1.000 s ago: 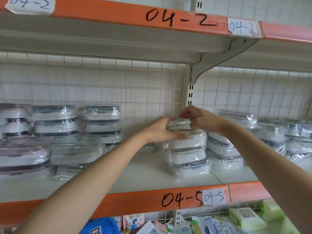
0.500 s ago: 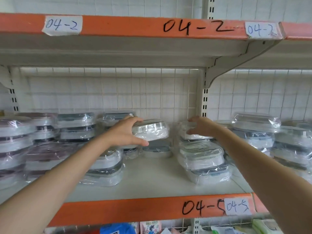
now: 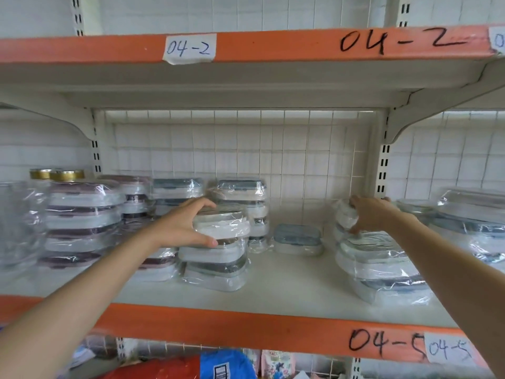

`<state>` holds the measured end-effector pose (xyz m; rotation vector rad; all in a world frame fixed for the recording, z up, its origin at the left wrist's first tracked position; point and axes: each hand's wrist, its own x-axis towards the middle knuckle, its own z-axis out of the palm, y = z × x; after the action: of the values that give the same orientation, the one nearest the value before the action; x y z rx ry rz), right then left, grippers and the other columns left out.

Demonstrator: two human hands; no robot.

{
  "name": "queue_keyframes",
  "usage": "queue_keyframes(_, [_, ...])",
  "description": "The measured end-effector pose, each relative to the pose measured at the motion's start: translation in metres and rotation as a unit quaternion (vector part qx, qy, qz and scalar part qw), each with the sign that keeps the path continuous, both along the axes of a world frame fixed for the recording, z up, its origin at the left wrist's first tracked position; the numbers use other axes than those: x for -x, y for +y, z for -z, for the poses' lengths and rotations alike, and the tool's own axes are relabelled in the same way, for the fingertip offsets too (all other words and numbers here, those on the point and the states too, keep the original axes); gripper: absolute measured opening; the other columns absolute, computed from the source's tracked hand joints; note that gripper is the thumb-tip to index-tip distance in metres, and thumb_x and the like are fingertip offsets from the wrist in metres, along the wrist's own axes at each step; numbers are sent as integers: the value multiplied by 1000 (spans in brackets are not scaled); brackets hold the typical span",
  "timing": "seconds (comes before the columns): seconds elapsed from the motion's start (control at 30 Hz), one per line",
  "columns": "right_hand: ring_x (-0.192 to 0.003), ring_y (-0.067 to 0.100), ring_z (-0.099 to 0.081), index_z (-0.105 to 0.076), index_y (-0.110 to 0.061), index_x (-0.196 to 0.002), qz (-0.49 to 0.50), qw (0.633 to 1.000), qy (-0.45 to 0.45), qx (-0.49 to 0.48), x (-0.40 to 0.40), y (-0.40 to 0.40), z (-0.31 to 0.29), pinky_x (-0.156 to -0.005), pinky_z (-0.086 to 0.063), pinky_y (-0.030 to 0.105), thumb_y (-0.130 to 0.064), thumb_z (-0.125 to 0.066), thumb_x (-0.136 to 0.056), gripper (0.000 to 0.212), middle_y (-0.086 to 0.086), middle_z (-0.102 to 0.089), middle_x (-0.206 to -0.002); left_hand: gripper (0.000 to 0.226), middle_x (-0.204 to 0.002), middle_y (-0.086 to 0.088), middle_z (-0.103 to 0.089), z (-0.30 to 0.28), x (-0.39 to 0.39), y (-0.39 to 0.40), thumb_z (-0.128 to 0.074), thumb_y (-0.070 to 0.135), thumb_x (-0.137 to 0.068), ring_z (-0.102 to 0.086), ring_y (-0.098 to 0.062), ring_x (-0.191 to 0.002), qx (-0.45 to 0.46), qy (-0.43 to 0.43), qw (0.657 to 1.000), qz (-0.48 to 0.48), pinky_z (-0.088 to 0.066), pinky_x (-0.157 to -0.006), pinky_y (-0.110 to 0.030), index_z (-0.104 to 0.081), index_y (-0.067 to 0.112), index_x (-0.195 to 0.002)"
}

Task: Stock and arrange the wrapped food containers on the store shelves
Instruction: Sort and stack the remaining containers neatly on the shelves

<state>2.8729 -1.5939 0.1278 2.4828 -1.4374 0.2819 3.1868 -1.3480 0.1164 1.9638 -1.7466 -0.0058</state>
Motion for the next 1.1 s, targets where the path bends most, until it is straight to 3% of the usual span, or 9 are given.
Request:
queue_keyframes(0.1, [-79, 17, -54, -49, -16, -101, 1, 996, 25, 91, -11, 11, -2, -94, -34, 36, -34, -64, -85, 28, -5, -62, -91, 92, -147, 11, -27, 1, -4, 1, -85, 40, -63, -31, -4, -126, -14, -23, 1000, -3, -25, -99, -19, -35, 36, -139])
queue_keyframes(0.17, [-78, 18, -52, -45, -18, -91, -9, 991, 28, 127, -21, 25, -5, -92, -35, 36, -31, -60, -87, 20, -2, -64, -96, 96, -147, 6, -24, 1, -4, -1, -87, 38, -60, -33, -12, -129, -21, -30, 999, -19, -26, -100, -21, -33, 39, -140])
queue_keyframes(0.23, [-95, 20, -55, -49, -16, -99, -28, 987, 17, 158, -29, 38, -7, -94, -36, 37, -33, -60, -87, 23, 2, -62, -110, 98, -146, 2, -25, 3, -4, -2, -88, 33, -60, -36, -17, -129, -17, -36, 999, -29, -27, -101, -22, -33, 39, -140])
queue_keyframes(0.33, [-120, 24, -47, -45, -14, -131, -83, 976, -19, 199, -43, 62, -11, -101, -33, 39, -37, -59, -87, 51, 5, -52, -131, 96, -145, 2, -29, 8, -1, -2, -88, 32, -59, -37, -16, -128, 13, -34, 999, -25, -26, -97, -20, -36, 38, -139])
queue_keyframes(0.47, [-115, 25, -47, -44, -12, -133, -172, 961, -126, 178, -64, 106, -13, -93, -36, 35, -39, -61, -84, 58, 6, -52, -127, 93, -145, 6, -33, 14, 11, -5, -88, 36, -59, -37, -14, -129, 67, 1, 998, -17, -28, -107, -29, -40, 38, -139])
queue_keyframes(0.6, [-99, 27, -52, -50, -7, -119, -176, 954, -235, 66, -75, 132, -7, -75, -37, 29, -42, -68, -80, 56, 8, -55, -112, 96, -146, 2, -28, 16, 10, 3, -87, 40, -56, -33, -19, -132, 51, 31, 998, -12, -26, -109, -35, -37, 45, -138])
queue_keyframes(0.73, [-103, 29, -52, -47, -9, -117, -127, 980, -154, -1, -78, 142, 24, -75, -37, 31, -43, -66, -80, 54, 10, -52, -117, 97, -147, -2, -32, 14, 6, 8, -85, 45, -58, -35, -20, -131, 17, 35, 999, 4, -31, -106, -35, -33, 44, -139])
queue_keyframes(0.93, [-128, 33, -30, -31, -20, -138, -134, 986, 38, -92, -78, 133, 60, -106, -26, 41, -64, -67, -69, 89, 8, -41, -137, 84, -137, -4, -40, 27, 9, 7, -87, 25, -63, -43, -14, -111, 77, 64, 995, -10, -37, -81, -27, -38, 33, -131])
queue_keyframes(1.1, [-124, 29, -32, -29, -28, -132, -100, 989, 49, -96, -79, 125, 60, -102, -23, 44, -55, -73, -65, 84, 8, -47, -131, 83, -132, -2, -44, 26, -1, 13, -84, 34, -66, -44, -14, -114, 64, 90, 994, 13, -34, -88, -25, -39, 38, -135])
